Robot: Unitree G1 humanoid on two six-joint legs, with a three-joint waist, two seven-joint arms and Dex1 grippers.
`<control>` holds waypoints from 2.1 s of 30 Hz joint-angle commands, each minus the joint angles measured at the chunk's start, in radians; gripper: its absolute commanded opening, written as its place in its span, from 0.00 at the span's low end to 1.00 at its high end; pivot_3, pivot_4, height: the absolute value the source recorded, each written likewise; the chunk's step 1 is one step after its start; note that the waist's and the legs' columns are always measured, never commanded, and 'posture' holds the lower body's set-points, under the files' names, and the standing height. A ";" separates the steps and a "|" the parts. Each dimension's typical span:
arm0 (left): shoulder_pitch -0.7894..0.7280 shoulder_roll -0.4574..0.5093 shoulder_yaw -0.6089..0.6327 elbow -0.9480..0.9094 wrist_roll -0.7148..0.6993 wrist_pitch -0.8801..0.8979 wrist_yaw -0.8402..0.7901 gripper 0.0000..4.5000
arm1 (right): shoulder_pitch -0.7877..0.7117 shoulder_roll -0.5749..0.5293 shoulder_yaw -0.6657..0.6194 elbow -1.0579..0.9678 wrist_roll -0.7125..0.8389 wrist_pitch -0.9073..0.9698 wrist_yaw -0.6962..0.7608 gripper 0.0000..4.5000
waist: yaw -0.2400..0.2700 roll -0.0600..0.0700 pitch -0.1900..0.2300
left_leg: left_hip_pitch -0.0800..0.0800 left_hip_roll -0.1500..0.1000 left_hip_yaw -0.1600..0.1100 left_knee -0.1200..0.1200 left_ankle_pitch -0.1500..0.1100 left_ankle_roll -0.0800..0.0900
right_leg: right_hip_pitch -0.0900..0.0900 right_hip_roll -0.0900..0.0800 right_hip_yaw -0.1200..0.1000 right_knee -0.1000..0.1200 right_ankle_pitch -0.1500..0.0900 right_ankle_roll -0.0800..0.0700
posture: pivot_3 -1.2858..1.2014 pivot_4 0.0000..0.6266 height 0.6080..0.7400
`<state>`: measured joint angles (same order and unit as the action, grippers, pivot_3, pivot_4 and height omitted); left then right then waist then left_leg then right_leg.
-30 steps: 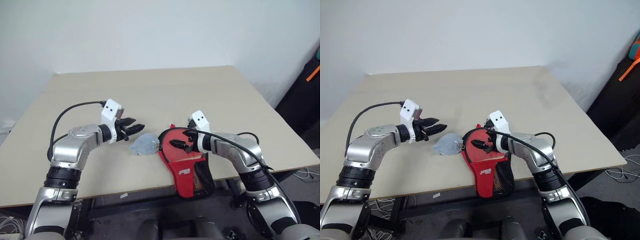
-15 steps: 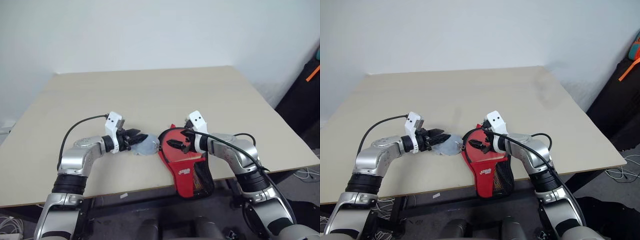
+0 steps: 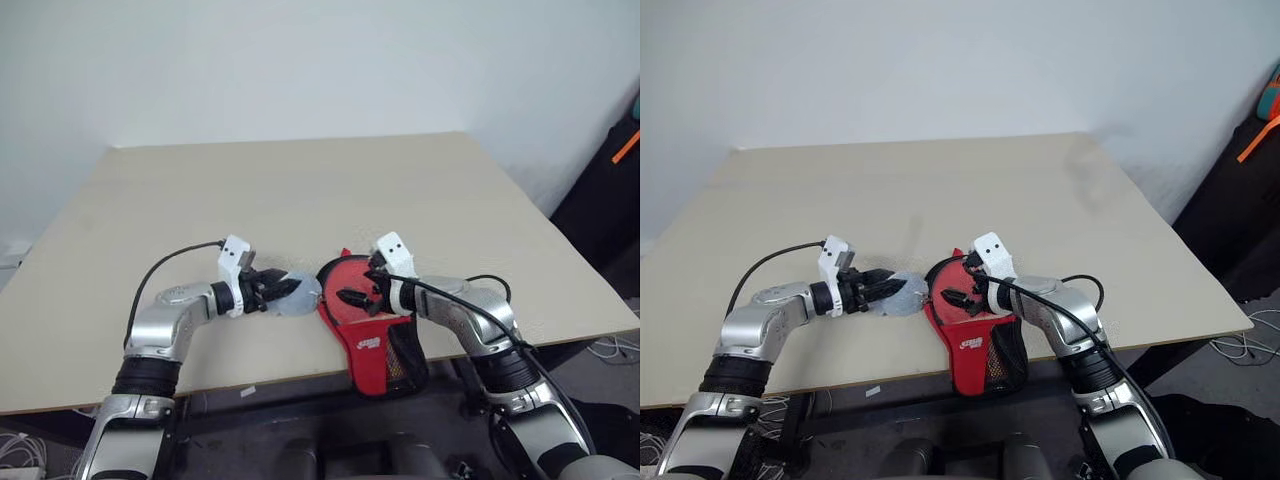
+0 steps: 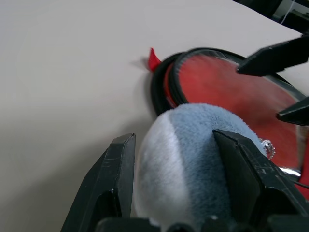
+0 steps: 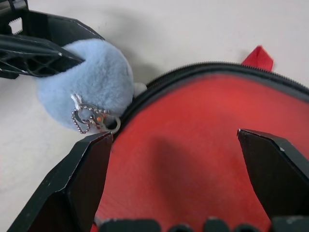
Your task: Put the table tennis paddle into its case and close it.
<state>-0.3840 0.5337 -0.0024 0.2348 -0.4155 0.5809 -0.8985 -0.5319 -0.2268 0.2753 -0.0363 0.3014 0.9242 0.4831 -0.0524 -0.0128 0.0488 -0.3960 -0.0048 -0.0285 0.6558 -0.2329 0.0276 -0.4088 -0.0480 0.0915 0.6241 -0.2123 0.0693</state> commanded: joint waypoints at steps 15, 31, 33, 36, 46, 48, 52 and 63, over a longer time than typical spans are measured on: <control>0.026 -0.012 -0.005 -0.042 0.016 0.040 0.022 0.59 | 0.036 0.054 -0.027 0.121 -0.085 -0.214 -0.044 0.02 | 0.001 0.000 0.000 | 0.000 0.000 -0.001 0.001 0.000 0.000 | 0.001 0.000 -0.001 0.000 0.000 0.000 | 0.52 0.00 1.00; 0.042 -0.023 0.017 -0.056 0.004 0.065 0.042 0.40 | 0.012 0.130 -0.043 0.338 -0.146 -0.352 -0.040 0.00 | 0.000 0.001 -0.004 | 0.002 0.000 -0.002 0.000 0.000 0.000 | 0.003 0.000 -0.001 0.000 0.000 0.000 | 0.52 0.00 1.00; 0.051 -0.022 0.017 -0.070 0.000 0.074 0.040 0.26 | 0.012 0.133 -0.043 0.340 -0.151 -0.353 -0.036 0.00 | -0.001 0.002 -0.007 | 0.002 0.000 -0.002 0.000 0.000 0.000 | 0.003 0.000 -0.001 0.000 0.000 0.000 | 0.52 0.00 1.00; 0.060 -0.023 0.019 -0.085 -0.004 0.087 0.043 0.07 | 0.012 0.136 -0.044 0.340 -0.156 -0.353 -0.032 0.00 | -0.001 0.003 -0.008 | 0.002 0.000 -0.002 0.000 0.000 0.000 | 0.003 0.000 -0.001 0.000 0.000 0.000 | 0.52 0.00 1.00; 0.047 -0.024 0.041 -0.085 -0.020 0.104 0.059 0.01 | 0.007 0.145 -0.044 0.339 -0.161 -0.345 -0.024 0.00 | -0.002 0.003 -0.008 | 0.002 0.000 -0.002 0.000 0.000 0.000 | 0.002 0.000 -0.001 0.000 0.000 0.000 | 0.52 0.00 1.00; 0.034 -0.014 0.049 -0.073 -0.020 0.103 0.059 0.01 | 0.007 0.145 -0.042 0.338 -0.163 -0.340 -0.017 0.00 | -0.002 0.003 -0.008 | 0.002 0.000 -0.002 0.000 0.000 0.000 | 0.002 0.000 -0.001 0.000 0.000 0.000 | 0.52 0.00 1.00; -0.021 0.022 0.075 -0.002 -0.005 0.078 0.053 0.01 | 0.015 0.146 -0.030 0.329 -0.169 -0.332 -0.005 0.00 | -0.003 0.003 -0.008 | 0.002 0.000 -0.002 0.000 0.000 0.000 | 0.002 0.000 -0.001 0.000 0.000 0.000 | 0.52 0.00 1.00; -0.163 0.097 0.061 0.191 0.061 -0.044 -0.008 0.01 | 0.024 0.160 -0.005 0.305 -0.174 -0.322 0.018 0.00 | -0.022 0.003 -0.008 | 0.002 0.000 -0.004 -0.003 0.000 -0.001 | 0.001 0.002 -0.001 0.000 0.000 0.000 | 0.52 0.00 1.00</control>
<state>-0.5020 0.5976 0.0359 0.4254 -0.3719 0.5802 -0.9045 -0.5147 -0.0671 0.2553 0.2791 0.1357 0.5851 0.4906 -0.0741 -0.0093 0.0405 -0.3942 -0.0044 -0.0325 0.6530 -0.2323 0.0264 -0.4079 -0.0461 0.0901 0.6244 -0.2122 0.0689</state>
